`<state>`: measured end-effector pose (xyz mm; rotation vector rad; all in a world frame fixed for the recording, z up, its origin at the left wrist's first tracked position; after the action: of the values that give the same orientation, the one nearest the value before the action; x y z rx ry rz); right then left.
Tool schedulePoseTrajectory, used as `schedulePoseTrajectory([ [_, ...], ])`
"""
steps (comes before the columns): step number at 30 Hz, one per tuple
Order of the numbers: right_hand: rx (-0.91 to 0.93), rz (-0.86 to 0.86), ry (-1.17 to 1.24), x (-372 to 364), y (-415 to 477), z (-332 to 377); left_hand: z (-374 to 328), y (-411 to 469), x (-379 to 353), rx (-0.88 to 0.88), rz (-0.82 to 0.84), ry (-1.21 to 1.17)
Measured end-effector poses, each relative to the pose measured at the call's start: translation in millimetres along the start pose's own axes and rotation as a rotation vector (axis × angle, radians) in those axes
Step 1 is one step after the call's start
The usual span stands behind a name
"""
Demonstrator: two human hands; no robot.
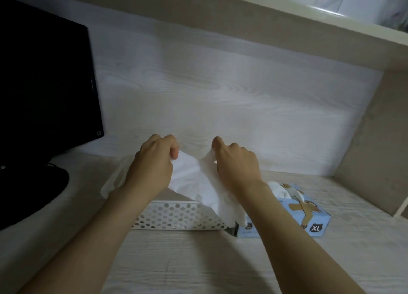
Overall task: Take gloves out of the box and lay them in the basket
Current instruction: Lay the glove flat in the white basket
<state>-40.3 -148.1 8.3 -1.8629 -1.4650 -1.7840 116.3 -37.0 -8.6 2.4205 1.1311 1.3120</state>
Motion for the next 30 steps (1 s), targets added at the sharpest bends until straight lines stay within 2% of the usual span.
schedulePoseTrajectory([
  [4, 0.101, 0.016, -0.016, -4.9, 24.3, 4.0, 14.5, 7.7, -1.0, 0.105, 0.025, 0.131],
  [7, 0.186, 0.016, 0.08, -16.5, 43.0, 14.0, 27.5, 14.3, -2.1, 0.137, 0.031, 0.238],
  [10, 0.272, 0.091, 0.176, -30.8, 53.9, 25.4, 38.0, 15.9, 1.2, 0.145, 0.023, 0.221],
  [13, 0.316, 0.157, 0.216, -38.1, 58.8, 33.5, 44.2, 13.2, 2.2, 0.15, 0.114, 0.307],
  [17, 0.304, 0.165, 0.202, -36.9, 57.6, 36.4, 45.7, 7.6, -0.3, 0.203, 0.253, 0.54],
  [22, 0.212, 0.143, 0.198, -34.3, 56.1, 27.1, 38.7, 3.0, -0.3, 0.239, 0.346, 0.653],
  [25, 0.212, 0.158, 0.18, -36.1, 52.4, 24.6, 31.2, 3.1, 3.3, 0.195, 0.327, 0.741],
  [27, 0.231, 0.105, 0.227, -33.6, 50.2, 27.4, 28.2, 6.9, 3.1, 0.076, 0.25, 0.755],
  [29, 0.297, 0.121, 0.355, -27.5, 45.8, 33.8, 29.8, 9.9, -0.1, 0.011, 0.237, 0.661],
  [30, 0.325, 0.198, 0.442, -24.9, 41.9, 37.2, 30.3, 10.0, -1.2, 0.037, 0.27, 0.575],
])
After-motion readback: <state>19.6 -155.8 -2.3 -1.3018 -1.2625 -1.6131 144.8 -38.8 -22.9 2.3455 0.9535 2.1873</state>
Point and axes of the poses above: each hand's wrist, its own y-axis towards the middle knuckle, its own x-axis out of the back of the hand, z = x × y, the point moved 3 cm from there along y, towards the middle knuckle, and after that the axes turned 11 degrees about x, right-handed, at the moved point
